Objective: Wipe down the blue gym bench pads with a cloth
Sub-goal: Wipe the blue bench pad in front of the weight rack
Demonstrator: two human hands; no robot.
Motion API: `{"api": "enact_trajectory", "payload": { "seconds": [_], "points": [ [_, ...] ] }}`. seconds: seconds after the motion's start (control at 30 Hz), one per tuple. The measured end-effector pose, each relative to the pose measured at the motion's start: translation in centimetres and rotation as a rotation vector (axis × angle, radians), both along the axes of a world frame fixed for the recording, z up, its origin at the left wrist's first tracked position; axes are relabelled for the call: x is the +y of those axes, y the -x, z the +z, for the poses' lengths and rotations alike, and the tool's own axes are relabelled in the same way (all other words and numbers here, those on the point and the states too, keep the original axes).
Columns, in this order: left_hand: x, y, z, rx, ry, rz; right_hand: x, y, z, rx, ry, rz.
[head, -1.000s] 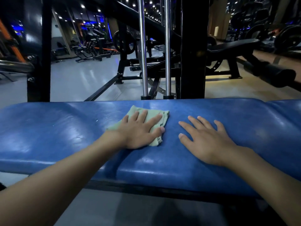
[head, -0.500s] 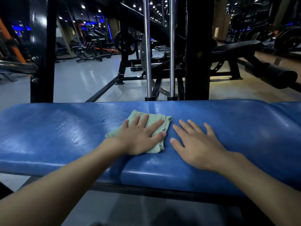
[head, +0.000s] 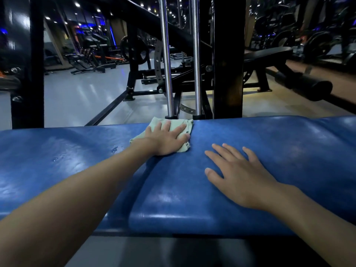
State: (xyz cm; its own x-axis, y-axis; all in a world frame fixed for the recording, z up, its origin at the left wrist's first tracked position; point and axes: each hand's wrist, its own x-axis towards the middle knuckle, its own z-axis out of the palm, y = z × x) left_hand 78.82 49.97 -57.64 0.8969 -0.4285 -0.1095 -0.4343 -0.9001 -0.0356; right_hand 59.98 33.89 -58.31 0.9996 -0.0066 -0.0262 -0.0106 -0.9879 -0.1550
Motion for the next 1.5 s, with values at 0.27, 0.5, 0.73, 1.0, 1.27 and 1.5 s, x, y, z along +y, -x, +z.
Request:
{"api": "enact_trajectory", "payload": {
  "seconds": [0.27, 0.5, 0.73, 1.0, 1.27, 1.5],
  "points": [
    [5.1, 14.5, -0.3, -0.033, -0.006, -0.087, 0.1, 0.1, 0.2, 0.041, 0.008, -0.01],
    [6.3, 16.8, -0.1, -0.015, 0.003, -0.092, 1.9, -1.0, 1.1, -0.005, -0.019, -0.014],
    [4.3, 6.2, -0.2, 0.013, 0.01, -0.041, 2.3, -1.0, -0.2, 0.02, 0.051, -0.018],
    [1.0, -3.8, 0.2, 0.022, 0.024, 0.007, 2.4, -0.9, -0.2, 0.003, 0.04, -0.038],
    [3.6, 1.4, -0.6, -0.01, 0.017, -0.095, 2.3, -1.0, -0.2, -0.024, -0.003, -0.067],
    [9.4, 13.9, -0.6, -0.05, 0.002, -0.173, 3.2, -1.1, 1.2, 0.012, 0.062, -0.093]
  ]
}}
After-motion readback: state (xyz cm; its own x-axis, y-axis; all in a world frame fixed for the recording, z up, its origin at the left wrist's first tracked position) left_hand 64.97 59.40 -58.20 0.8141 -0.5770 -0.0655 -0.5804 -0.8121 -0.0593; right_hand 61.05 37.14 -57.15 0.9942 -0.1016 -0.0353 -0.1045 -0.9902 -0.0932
